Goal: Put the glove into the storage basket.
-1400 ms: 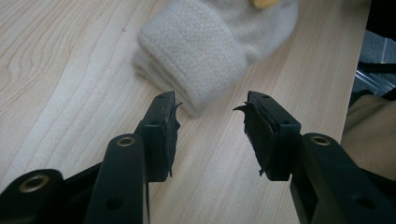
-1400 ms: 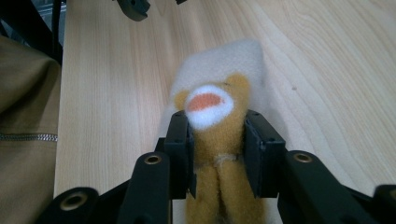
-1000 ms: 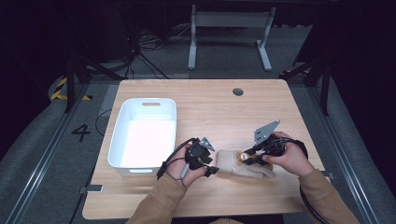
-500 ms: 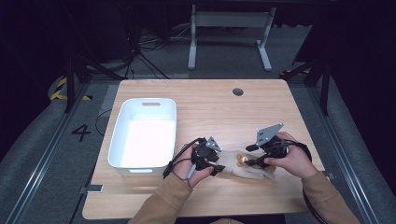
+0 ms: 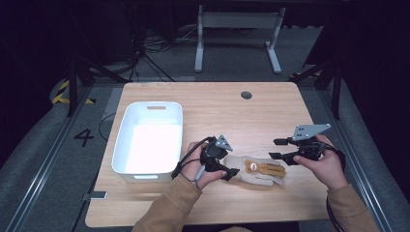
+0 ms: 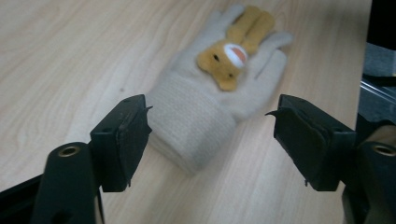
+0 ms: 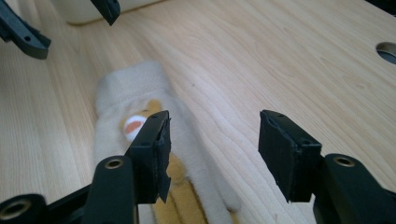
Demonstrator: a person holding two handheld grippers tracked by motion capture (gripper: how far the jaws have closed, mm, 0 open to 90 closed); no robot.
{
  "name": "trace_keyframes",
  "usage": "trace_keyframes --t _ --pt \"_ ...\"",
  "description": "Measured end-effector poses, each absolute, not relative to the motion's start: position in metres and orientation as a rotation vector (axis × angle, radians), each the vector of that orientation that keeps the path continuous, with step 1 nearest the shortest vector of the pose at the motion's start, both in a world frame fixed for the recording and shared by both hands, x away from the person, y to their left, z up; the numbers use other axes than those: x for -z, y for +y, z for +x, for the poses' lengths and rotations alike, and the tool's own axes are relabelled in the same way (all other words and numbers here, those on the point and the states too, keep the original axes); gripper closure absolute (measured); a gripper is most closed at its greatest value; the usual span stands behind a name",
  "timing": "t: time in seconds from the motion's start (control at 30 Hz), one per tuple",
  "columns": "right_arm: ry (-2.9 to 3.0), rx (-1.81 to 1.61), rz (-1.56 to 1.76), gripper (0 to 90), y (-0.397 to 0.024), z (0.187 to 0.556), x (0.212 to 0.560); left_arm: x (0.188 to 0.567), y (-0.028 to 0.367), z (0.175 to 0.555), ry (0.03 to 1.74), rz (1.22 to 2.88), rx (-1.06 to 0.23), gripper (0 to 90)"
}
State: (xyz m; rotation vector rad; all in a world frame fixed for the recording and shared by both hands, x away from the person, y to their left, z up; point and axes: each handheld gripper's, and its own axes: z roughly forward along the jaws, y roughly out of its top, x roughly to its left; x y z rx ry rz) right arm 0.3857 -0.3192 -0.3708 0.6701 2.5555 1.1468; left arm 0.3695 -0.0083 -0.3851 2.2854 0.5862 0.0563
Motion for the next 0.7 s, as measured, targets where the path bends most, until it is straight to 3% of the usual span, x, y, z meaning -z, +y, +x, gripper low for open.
trace_keyframes --t 0.33,0.7 --pt "2.473 -1.137 0.941 48.0 -0.348 0.393 0.374 0.384 -0.011 0.367 0.545 2.21 -0.101 24.3" --pt "2.402 -1.032 1.105 27.9 -0.375 0.403 0.388 0.381 -0.014 0.366 0.5 2.248 -0.083 26.0"
